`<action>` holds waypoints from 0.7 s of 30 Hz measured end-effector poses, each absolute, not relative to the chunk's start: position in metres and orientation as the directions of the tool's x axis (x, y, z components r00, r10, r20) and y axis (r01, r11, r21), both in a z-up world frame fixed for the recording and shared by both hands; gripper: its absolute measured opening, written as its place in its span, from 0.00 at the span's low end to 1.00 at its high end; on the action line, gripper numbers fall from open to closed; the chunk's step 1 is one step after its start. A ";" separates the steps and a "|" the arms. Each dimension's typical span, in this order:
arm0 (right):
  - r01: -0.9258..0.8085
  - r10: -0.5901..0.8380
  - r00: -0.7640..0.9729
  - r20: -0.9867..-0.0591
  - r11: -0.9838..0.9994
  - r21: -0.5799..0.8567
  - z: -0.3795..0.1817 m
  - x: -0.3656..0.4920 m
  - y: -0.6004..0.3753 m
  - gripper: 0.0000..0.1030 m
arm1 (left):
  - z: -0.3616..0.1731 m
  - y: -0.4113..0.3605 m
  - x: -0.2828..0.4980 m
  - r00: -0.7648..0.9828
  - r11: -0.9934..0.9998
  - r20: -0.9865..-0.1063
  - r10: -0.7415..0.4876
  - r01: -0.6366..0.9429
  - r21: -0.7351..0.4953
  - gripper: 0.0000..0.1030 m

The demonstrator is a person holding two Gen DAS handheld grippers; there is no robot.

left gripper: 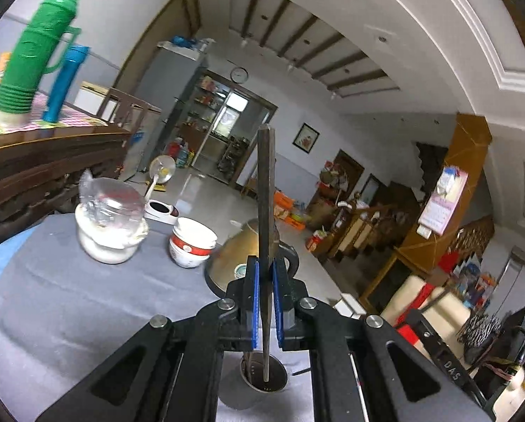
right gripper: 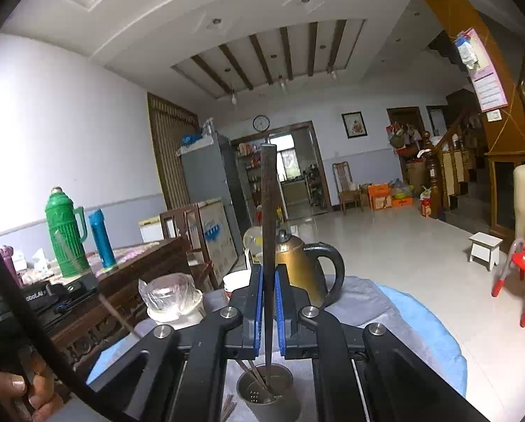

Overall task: Organize utensils
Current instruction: 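Lift both chopsticks upright and move them above the grey holder cup, then open the left tool into the cup while the right tool releases its chopstick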

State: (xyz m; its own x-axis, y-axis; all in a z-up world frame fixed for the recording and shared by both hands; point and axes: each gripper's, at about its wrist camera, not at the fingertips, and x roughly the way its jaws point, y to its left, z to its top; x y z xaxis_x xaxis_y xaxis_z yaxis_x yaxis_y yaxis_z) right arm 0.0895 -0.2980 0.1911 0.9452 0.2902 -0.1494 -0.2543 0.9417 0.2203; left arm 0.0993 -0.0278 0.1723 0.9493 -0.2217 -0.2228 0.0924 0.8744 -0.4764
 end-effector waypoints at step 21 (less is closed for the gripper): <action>-0.291 0.370 0.818 -0.441 0.926 0.239 0.105 0.188 -0.276 0.07 | 0.101 -0.076 0.176 0.827 0.921 -0.479 -0.296 0.114 -0.373 0.07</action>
